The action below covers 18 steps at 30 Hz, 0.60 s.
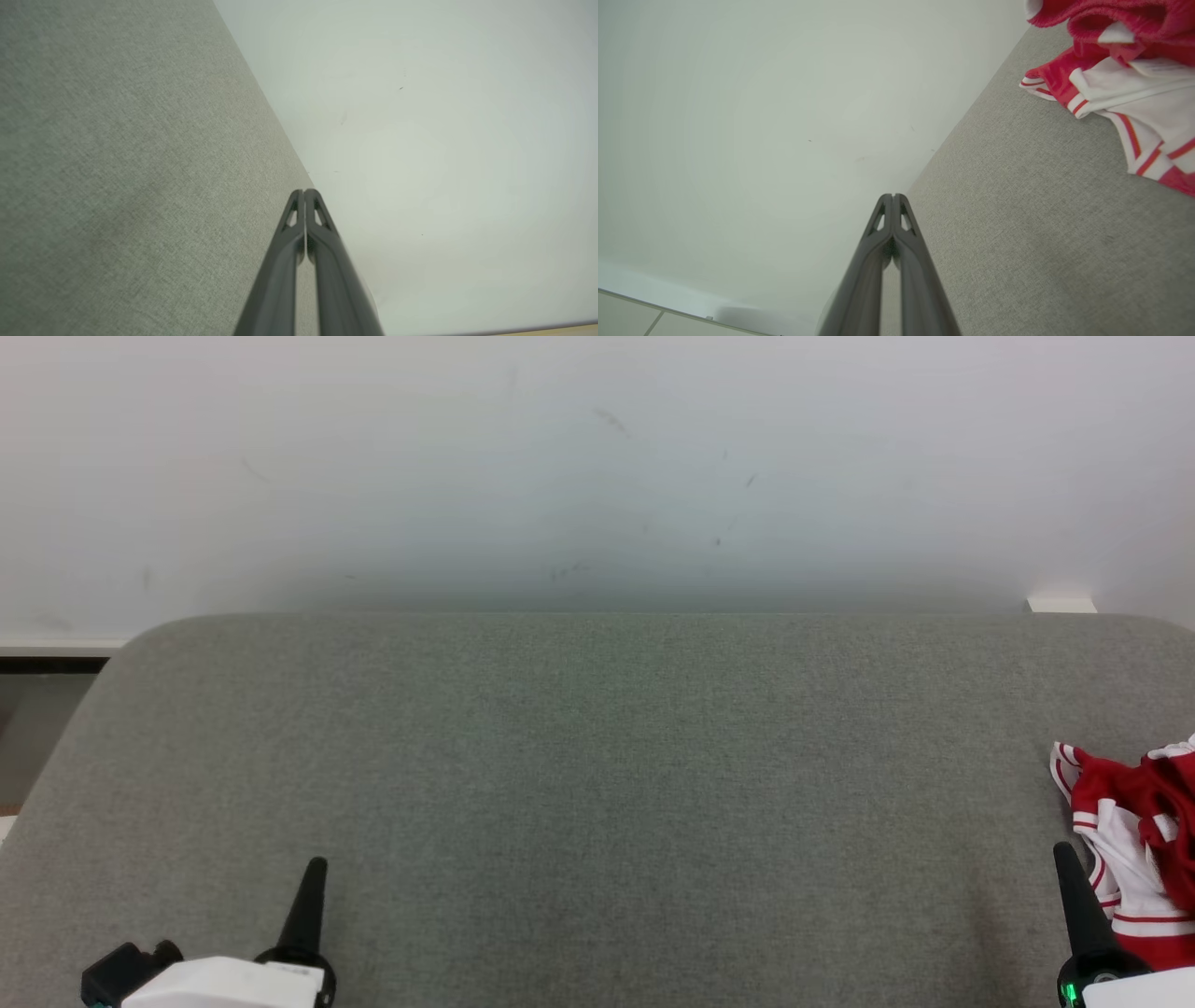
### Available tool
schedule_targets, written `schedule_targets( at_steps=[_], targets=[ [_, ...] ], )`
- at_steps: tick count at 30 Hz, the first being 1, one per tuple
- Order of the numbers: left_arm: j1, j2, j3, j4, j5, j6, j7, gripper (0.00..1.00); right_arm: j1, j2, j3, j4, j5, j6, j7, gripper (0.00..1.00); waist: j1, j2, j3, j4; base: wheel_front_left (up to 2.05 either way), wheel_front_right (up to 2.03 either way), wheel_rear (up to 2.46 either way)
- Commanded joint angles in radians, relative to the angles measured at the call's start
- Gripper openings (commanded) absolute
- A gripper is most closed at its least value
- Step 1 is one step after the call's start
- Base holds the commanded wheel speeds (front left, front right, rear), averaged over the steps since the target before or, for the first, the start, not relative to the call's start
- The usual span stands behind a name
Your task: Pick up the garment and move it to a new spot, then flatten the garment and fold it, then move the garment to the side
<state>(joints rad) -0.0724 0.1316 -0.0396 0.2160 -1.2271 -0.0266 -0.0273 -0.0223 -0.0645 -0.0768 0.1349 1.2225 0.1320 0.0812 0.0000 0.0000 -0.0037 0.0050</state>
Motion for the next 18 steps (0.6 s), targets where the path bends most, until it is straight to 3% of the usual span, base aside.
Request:
schedule_targets(
  at_steps=[1, 18],
  targets=[
    [-0.015, -0.001, 0.009, -0.005, -0.030, -0.007, 0.003, 0.00, -0.025, -0.009, -0.002, 0.000, 0.023, -0.001, 0.000, 0.00, 0.0000, 0.0000, 0.000, 0.000, 0.00, 0.00, 0.00],
    [-0.026, -0.017, 0.048, 0.006, -0.176, -0.042, 0.043, 0.00, -0.052, -0.012, -0.002, 0.044, 0.171, -0.002, 0.002, 0.00, 0.0000, 0.0000, 0.001, -0.002, 0.00, 0.00, 0.00]
  ],
)
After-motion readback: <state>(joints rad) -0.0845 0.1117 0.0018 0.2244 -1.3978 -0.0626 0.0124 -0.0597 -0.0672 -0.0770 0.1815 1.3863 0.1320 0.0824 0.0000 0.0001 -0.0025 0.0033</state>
